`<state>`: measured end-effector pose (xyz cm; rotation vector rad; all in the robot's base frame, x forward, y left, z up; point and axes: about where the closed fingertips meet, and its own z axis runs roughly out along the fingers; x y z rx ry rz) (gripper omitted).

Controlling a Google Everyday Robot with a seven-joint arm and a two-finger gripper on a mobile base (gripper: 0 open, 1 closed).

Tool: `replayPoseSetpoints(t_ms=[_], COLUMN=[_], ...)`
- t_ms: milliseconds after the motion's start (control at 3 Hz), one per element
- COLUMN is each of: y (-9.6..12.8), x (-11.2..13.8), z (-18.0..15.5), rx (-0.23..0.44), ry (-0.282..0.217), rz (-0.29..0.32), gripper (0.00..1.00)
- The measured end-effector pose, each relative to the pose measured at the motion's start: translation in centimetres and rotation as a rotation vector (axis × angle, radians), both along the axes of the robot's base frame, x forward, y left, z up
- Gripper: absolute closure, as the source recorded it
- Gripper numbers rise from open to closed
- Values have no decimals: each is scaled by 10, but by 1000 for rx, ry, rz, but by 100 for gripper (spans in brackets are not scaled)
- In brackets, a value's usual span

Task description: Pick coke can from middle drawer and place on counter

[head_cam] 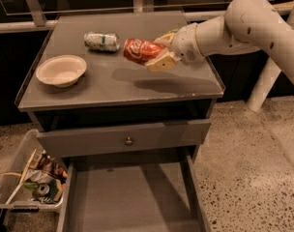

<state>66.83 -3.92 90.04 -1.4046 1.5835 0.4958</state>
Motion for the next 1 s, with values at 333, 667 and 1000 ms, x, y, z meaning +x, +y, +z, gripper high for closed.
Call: replayPoseSetpoints(t_ms=[333,667,1000], y=[-26,-52,-63], x=[23,43,54], z=[-6,-9,-16], rx=[-15,-31,-61], ry=[27,44,69], rz=[-102,-209,-251], gripper=[100,100,100])
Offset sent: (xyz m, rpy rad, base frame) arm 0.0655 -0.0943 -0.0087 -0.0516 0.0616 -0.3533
